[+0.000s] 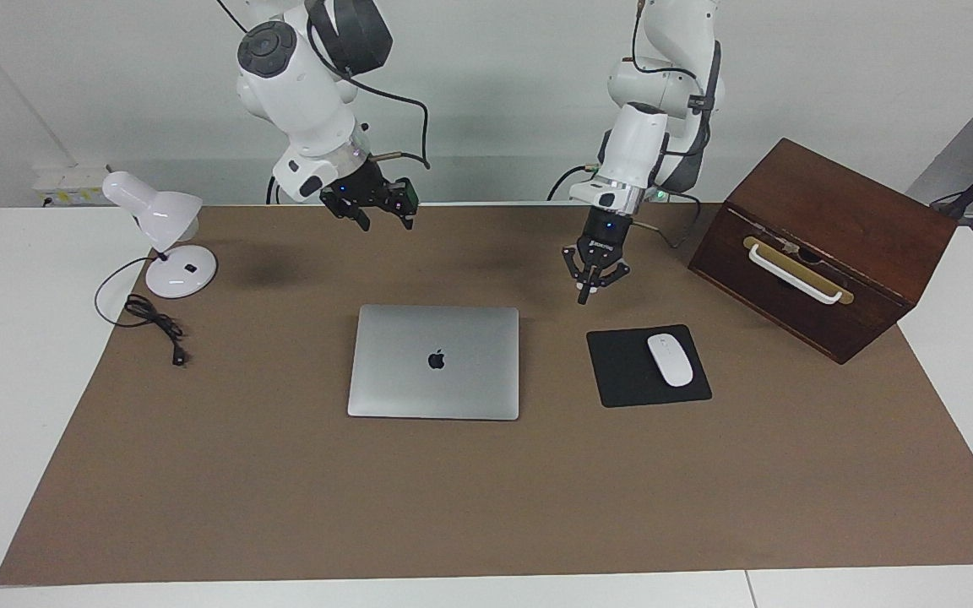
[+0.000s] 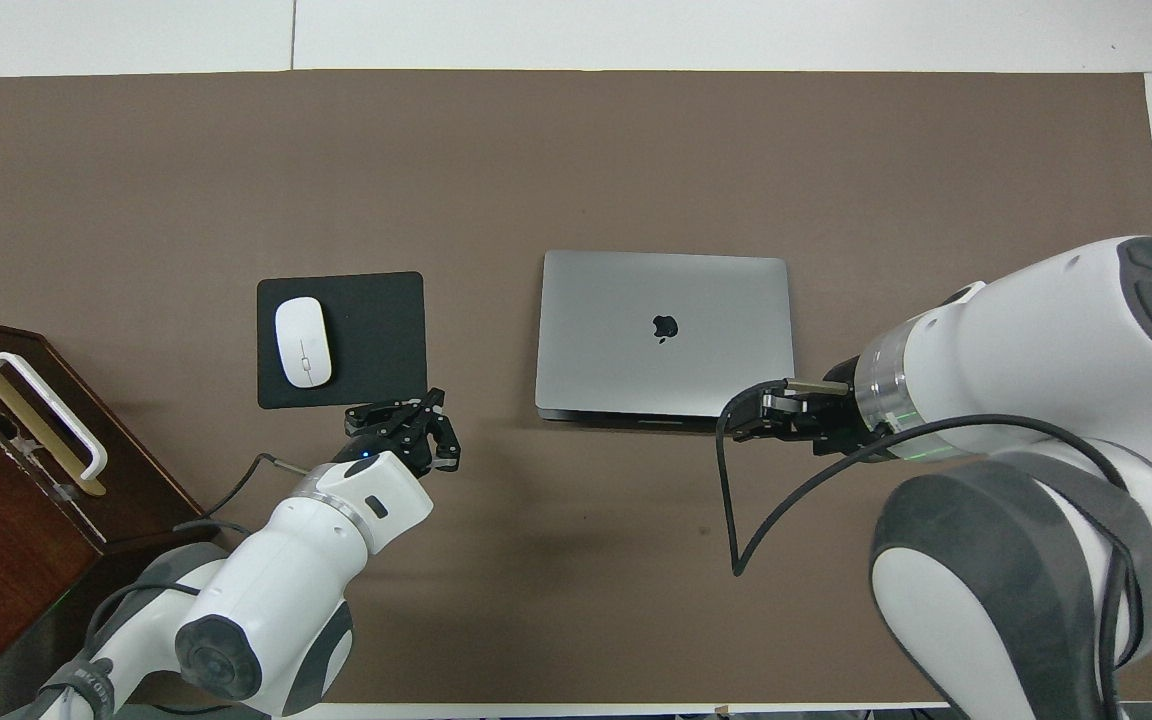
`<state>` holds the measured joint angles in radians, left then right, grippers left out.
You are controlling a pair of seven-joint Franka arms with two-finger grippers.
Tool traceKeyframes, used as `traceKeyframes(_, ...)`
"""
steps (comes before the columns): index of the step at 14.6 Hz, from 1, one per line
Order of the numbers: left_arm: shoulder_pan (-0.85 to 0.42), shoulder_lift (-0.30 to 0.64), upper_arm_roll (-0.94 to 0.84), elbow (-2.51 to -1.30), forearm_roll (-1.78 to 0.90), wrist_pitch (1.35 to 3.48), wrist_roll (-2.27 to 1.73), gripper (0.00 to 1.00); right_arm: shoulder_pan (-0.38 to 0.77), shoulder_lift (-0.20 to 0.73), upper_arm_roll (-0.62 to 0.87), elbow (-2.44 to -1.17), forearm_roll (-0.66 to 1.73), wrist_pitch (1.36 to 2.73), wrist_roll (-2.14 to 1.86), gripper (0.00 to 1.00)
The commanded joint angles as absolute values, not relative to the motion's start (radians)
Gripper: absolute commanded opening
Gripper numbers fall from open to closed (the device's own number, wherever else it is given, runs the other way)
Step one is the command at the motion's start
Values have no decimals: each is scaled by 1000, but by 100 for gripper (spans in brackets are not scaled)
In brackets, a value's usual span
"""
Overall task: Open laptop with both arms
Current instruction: 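Bring the left gripper to the laptop's near corner while the right gripper holds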
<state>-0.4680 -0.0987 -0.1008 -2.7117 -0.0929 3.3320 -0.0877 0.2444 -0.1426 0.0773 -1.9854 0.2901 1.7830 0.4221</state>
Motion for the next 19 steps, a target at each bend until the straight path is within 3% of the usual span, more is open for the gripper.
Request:
traceKeyframes(1, -518, -34, -86, -2733, -106, 3486, -112, 0, 273, -179, 75, -2046, 314, 1824, 440, 80)
traceKeyframes(4, -557, -11, -86, -2743, -107, 3505, -112, 0, 276, -178, 75, -2057, 314, 1854, 460, 86)
traceKeyframes(12, -695, 29, -84, -2734, -109, 3504, -196, 0, 276, -170, 75, -2141, 403, 1966, 502, 86)
traceKeyframes(16, -704, 126, -83, -2643, -109, 3505, -195, 0, 270, -158, 75, -2158, 446, 2023, 532, 86)
traceKeyframes(19, -703, 172, -80, -2600, -109, 3505, -193, 0, 272, -149, 75, -2187, 482, 2054, 546, 92)
